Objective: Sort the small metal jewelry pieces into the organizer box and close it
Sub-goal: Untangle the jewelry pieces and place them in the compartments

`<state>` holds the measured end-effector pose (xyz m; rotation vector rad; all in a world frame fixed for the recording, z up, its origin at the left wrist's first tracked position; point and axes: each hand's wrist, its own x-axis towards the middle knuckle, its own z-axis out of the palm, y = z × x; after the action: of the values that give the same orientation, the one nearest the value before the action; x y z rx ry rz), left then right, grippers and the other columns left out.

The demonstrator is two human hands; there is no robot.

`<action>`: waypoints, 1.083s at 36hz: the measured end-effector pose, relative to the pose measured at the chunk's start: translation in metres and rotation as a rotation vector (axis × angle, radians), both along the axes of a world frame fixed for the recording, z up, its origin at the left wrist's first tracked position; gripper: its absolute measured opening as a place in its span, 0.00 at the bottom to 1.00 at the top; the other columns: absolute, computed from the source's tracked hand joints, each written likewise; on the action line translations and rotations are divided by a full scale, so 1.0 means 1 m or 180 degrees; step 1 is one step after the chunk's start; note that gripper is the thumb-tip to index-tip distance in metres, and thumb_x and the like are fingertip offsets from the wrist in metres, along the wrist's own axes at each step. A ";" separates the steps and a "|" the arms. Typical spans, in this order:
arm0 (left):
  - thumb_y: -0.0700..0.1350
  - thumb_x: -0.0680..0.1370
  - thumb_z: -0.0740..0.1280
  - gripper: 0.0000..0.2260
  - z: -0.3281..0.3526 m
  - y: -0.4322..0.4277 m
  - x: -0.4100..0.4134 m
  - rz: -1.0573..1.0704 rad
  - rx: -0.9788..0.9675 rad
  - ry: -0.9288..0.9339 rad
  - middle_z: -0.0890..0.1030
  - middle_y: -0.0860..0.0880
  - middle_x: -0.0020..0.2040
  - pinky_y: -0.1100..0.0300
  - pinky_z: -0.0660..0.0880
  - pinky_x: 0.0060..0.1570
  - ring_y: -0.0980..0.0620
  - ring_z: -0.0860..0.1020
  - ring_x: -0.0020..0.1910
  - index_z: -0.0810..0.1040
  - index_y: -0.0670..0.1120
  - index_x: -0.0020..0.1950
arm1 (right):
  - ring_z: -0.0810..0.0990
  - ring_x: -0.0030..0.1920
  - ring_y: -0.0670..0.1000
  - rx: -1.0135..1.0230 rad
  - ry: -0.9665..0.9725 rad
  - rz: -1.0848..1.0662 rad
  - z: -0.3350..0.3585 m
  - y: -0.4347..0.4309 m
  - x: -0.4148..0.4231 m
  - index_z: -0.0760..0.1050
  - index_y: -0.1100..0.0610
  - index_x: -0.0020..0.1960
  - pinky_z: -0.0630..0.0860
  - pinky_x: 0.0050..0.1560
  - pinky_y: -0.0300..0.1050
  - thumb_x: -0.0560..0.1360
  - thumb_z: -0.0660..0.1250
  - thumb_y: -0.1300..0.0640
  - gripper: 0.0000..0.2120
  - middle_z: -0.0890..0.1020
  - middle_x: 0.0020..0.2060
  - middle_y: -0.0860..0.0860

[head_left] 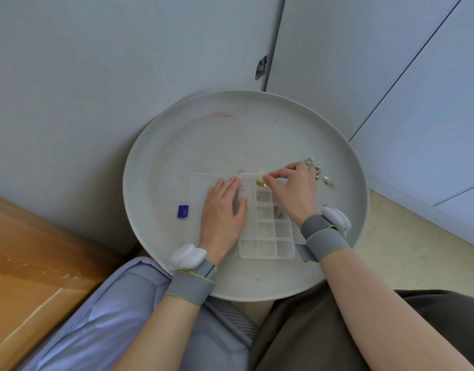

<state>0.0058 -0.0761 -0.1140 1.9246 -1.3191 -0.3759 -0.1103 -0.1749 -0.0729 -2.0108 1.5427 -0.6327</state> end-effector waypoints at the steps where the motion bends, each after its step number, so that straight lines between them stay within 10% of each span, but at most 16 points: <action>1: 0.46 0.80 0.60 0.20 0.000 0.000 0.000 0.0002 -0.0002 -0.0009 0.67 0.50 0.73 0.59 0.48 0.74 0.51 0.57 0.75 0.65 0.45 0.72 | 0.66 0.58 0.54 0.0057 -0.0017 0.0002 0.001 -0.001 -0.001 0.83 0.47 0.45 0.61 0.58 0.42 0.72 0.69 0.47 0.07 0.70 0.47 0.47; 20: 0.46 0.80 0.60 0.20 -0.001 0.000 0.001 0.0000 0.0008 -0.0030 0.67 0.49 0.72 0.59 0.48 0.74 0.51 0.58 0.75 0.65 0.45 0.72 | 0.71 0.46 0.59 -0.1153 0.0735 0.0358 -0.004 0.001 -0.008 0.84 0.44 0.47 0.59 0.46 0.47 0.72 0.63 0.63 0.17 0.76 0.43 0.51; 33: 0.46 0.80 0.59 0.20 -0.001 0.000 0.001 -0.0019 0.0017 -0.0018 0.67 0.49 0.73 0.58 0.48 0.74 0.51 0.57 0.75 0.65 0.45 0.72 | 0.71 0.55 0.59 -0.0906 0.0409 0.0017 -0.005 -0.012 -0.029 0.81 0.49 0.56 0.70 0.56 0.51 0.75 0.60 0.65 0.18 0.77 0.53 0.55; 39: 0.47 0.80 0.59 0.21 0.000 -0.001 0.000 -0.0024 0.0028 -0.0024 0.66 0.50 0.73 0.60 0.47 0.74 0.52 0.57 0.75 0.65 0.45 0.73 | 0.62 0.66 0.62 -0.0015 0.0579 -0.0617 -0.010 -0.031 -0.062 0.66 0.59 0.71 0.60 0.64 0.48 0.76 0.55 0.68 0.24 0.69 0.67 0.60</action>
<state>0.0063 -0.0769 -0.1143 1.9306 -1.3320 -0.3789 -0.1724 -0.2059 -0.0828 -1.9833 1.8613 -0.5387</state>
